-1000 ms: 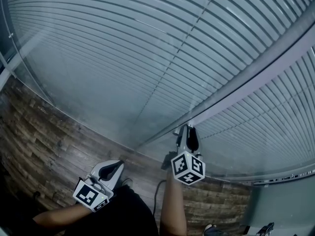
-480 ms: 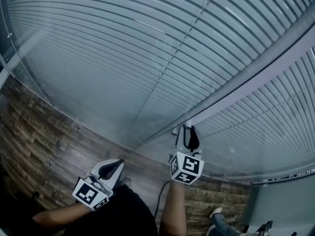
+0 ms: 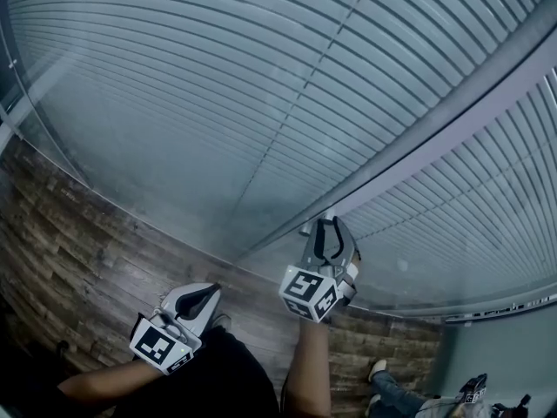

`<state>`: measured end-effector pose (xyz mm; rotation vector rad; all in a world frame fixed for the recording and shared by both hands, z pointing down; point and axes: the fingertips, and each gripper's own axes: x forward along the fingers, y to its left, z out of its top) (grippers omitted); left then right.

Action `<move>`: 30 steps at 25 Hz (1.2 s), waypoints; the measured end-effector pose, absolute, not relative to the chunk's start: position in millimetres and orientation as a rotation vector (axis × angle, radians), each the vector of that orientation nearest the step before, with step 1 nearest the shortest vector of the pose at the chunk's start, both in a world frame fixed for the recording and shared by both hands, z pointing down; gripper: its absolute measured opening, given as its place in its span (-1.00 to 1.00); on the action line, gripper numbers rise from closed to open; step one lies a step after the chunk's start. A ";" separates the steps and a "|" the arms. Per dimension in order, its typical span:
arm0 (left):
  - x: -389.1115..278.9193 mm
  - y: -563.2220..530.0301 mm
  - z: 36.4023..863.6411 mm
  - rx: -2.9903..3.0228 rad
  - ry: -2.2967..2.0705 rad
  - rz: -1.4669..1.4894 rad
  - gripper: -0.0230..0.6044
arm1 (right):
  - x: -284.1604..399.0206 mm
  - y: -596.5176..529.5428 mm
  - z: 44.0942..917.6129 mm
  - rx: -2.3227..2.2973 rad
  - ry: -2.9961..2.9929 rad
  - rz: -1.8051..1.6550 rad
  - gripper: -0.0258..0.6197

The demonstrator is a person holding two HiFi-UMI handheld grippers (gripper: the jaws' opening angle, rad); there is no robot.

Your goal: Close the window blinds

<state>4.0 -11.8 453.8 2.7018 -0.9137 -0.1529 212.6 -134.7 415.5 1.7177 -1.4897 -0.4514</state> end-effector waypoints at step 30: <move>4.8 -7.5 453.2 2.686 -0.932 -0.159 -0.93 | 224.7 -131.3 413.3 2.295 -2.111 0.331 -0.53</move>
